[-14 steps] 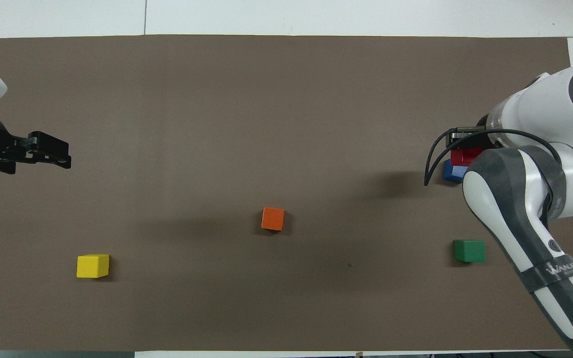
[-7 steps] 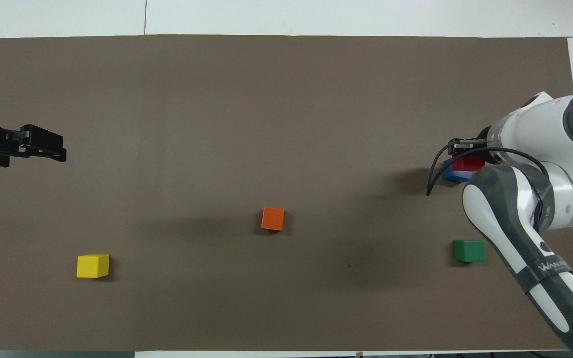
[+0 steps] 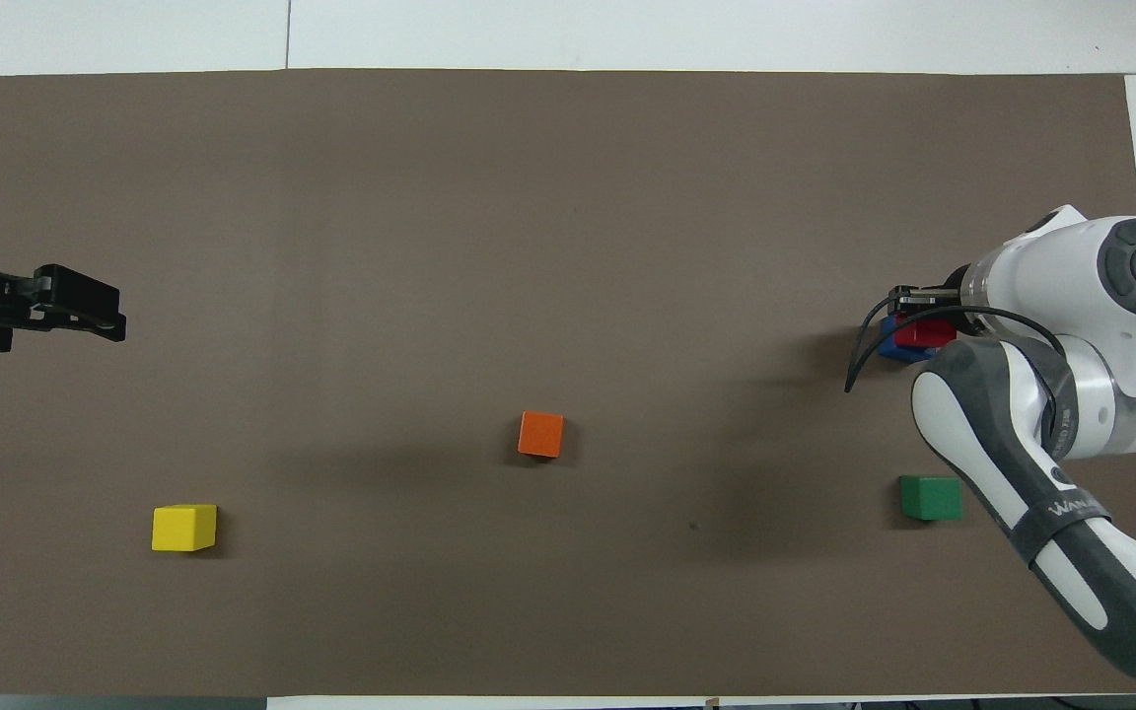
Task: Transfer red block to right arm and stack on blue block
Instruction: 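Lower the red cube onto the blue cube and open the right gripper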
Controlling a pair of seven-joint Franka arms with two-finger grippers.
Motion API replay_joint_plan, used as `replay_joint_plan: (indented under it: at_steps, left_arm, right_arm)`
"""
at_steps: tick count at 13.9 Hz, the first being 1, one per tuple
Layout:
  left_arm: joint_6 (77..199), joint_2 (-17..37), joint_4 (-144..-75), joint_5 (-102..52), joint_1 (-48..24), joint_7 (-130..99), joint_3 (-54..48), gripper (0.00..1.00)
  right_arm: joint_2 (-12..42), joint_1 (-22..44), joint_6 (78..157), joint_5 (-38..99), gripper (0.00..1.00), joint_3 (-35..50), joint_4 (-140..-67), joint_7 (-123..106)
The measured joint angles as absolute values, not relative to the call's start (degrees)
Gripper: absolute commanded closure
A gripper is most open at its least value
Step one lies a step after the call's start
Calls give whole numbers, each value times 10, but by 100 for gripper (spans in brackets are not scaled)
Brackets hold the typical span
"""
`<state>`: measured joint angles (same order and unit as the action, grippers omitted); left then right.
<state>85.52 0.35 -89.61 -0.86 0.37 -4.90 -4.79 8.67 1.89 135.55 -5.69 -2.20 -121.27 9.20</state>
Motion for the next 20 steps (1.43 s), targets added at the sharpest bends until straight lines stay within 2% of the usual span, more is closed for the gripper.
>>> replay_joint_plan:
  at_steps: [16,17,18,19,20]
  left_arm:
    - [870,2,-896,-9,4,-47,-48,0]
    - [870,2,-896,-9,4,-47,-48,0]
    - [870,2,-896,-9,4,-47,-48,0]
    - [870,2,-896,-9,4,-47,-48,0]
    - [870,2,-896,-9,4,-47,-48,0]
  right_arm:
    - [93,7,1354,-27,100,-22,-1210,92]
    - [93,6,1354,-25,95,-22,-1209,93]
    - [93,6,1354,-25,43,-22,-1209,94]
    - [93,6,1354,-25,0,-22,-1209,95]
    - [94,6,1354,-24,0,-22,-1209,96]
